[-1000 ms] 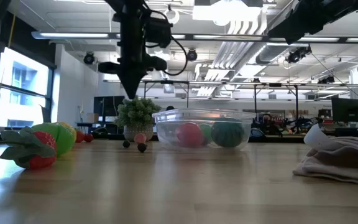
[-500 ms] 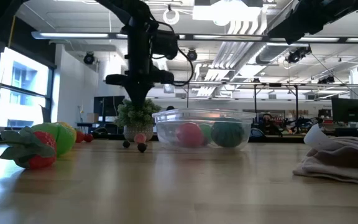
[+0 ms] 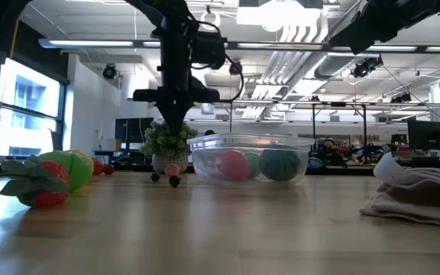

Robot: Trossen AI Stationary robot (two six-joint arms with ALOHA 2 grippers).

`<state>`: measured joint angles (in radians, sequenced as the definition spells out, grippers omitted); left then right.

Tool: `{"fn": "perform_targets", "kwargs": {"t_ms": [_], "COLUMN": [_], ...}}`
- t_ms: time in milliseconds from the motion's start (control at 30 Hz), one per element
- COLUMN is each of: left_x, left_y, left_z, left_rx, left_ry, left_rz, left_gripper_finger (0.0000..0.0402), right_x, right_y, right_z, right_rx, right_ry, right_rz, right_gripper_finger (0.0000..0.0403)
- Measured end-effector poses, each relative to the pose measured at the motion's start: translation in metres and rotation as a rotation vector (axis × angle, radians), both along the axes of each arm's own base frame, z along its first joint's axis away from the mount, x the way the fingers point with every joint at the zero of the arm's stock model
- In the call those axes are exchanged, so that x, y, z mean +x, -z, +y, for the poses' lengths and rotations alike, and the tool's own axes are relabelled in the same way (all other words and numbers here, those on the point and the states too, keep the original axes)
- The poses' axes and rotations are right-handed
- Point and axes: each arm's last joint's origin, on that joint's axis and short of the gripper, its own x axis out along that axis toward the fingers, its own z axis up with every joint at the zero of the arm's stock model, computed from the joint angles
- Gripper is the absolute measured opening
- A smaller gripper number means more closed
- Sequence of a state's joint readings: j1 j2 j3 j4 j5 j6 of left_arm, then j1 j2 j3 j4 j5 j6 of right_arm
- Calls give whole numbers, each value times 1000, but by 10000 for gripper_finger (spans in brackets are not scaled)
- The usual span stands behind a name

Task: Pick and placing Produce into tupperware
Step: Put the pink peach into the transparent bin

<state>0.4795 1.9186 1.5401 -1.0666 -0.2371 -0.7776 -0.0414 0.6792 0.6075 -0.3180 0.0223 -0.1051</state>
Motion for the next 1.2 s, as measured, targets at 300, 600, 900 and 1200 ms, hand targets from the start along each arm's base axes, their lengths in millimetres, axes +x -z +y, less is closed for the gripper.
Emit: {"fn": "perform_targets", "kwargs": {"t_ms": [300, 600, 900, 1200], "left_x": [-1, -8, -7, -5], "left_y": [21, 45, 44, 44], "left_z": [-6, -11, -9, -7], "left_rx": [25, -14, 21, 51], "left_ry": [-120, -361, -378, -384], "left_rz": [-34, -93, -108, -123], "left_gripper_finger": [1, 1, 1, 1], "right_x": [0, 0, 0, 0], "right_y": [0, 0, 0, 0], "right_z": [0, 0, 0, 0], "right_rx": [0, 0, 0, 0], "right_ry": [0, 0, 0, 0], "right_rz": [0, 0, 0, 0], "right_gripper_finger": [0, 0, 0, 0]}}
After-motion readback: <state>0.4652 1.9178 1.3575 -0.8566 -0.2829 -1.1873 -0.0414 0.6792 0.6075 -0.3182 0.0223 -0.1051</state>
